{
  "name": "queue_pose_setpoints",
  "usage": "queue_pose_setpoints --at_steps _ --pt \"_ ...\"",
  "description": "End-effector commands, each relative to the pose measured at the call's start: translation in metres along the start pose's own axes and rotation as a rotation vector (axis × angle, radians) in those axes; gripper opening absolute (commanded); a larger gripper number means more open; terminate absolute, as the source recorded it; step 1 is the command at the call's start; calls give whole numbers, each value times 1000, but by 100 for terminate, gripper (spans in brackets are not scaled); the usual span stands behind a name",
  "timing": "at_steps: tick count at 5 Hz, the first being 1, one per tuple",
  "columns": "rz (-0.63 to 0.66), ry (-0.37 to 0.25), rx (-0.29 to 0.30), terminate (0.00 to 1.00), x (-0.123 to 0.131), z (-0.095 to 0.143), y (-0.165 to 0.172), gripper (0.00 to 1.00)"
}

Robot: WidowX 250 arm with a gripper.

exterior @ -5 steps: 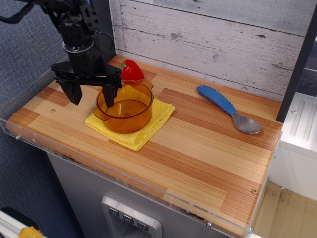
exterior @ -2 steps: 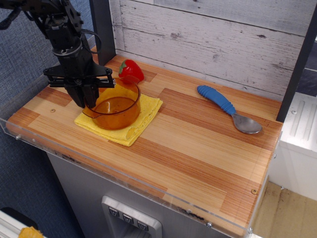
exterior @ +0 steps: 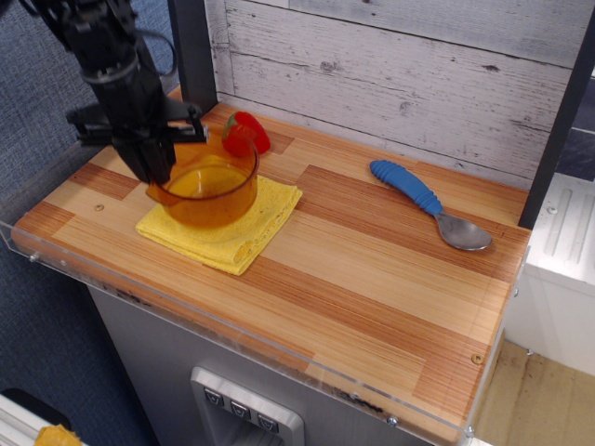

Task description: Move the orange measuring cup to the front right corner of the table.

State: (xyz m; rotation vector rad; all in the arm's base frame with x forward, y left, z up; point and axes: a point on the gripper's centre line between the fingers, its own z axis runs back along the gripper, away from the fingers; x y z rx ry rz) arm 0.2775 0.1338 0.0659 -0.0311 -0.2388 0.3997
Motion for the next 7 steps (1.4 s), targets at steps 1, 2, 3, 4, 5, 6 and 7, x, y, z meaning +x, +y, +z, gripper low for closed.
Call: queue_pose_setpoints --at_steps 1,2,3,4,5,6,7 --pt "-14 -53 25 0 -11 43 -34 0" --pt "-51 -55 5 0 -28 47 -66 0" --pt "-86 -50 -2 0 -43 40 -99 0" --pt "-87 -45 4 0 -56 26 -128 0" --pt "-97 -23 -11 0 -67 16 -146 0" --pt "-102 -6 -39 0 -77 5 -154 0" --pt "-104 6 -34 0 -84 -8 -160 0"
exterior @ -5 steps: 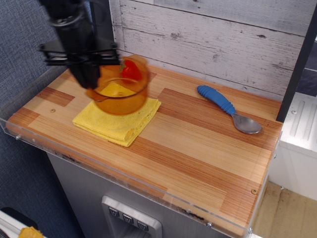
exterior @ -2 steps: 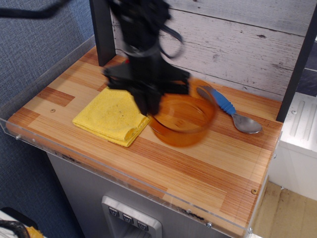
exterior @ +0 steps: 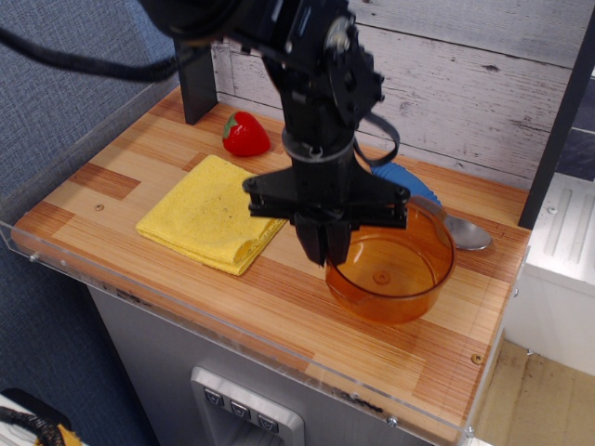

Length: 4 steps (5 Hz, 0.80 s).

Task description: Move the orange measuring cup to the front right corner of the table.

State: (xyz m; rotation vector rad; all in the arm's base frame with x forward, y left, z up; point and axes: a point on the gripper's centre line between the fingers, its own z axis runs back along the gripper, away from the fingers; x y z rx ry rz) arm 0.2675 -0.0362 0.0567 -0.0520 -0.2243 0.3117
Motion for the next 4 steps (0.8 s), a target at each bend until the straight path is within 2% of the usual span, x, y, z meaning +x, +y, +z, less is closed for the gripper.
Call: queue_pose_setpoints --at_steps 1,2,3,4 --pt "-17 -12 -10 0 -8 -14 -13 0" --pt "-16 -17 2 0 -8 -15 -14 0" --pt "-11 -16 14 0 -8 -12 -10 100" --pt "-9 -9 25 0 -7 -4 -9 100"
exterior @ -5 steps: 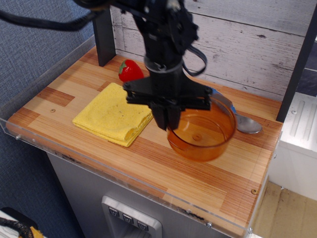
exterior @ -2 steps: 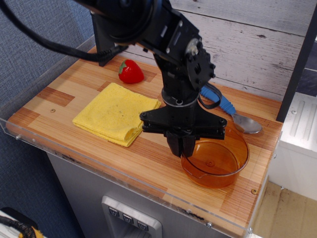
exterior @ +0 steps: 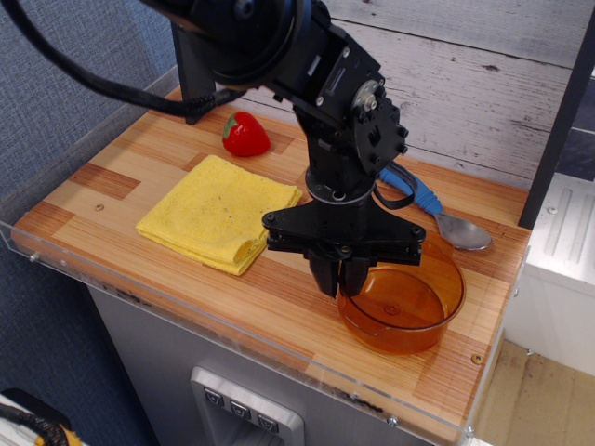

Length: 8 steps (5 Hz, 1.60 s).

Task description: Move the orange measuring cup to the front right corner of the table.

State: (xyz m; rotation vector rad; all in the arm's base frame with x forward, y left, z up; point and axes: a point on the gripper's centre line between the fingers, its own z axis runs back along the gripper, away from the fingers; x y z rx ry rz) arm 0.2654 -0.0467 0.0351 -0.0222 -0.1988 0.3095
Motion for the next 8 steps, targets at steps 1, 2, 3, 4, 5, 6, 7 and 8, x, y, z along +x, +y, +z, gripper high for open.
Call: queue_pose_setpoints --at_steps 1,2,3,4,5,6,7,8 --pt "33 -41 -18 0 3 31 0 100" --pt "66 -82 -31 0 10 52 8 100" --pt "100 -122 -40 0 37 76 28 100" --pt "136 -112 -4 0 63 80 50 100" --pt "164 -137 17 0 91 84 68 100" --pt "180 -133 67 0 105 80 79 100" --pt "145 -138 56 0 110 76 84 100" --pt "145 -138 56 100 110 76 84 100"
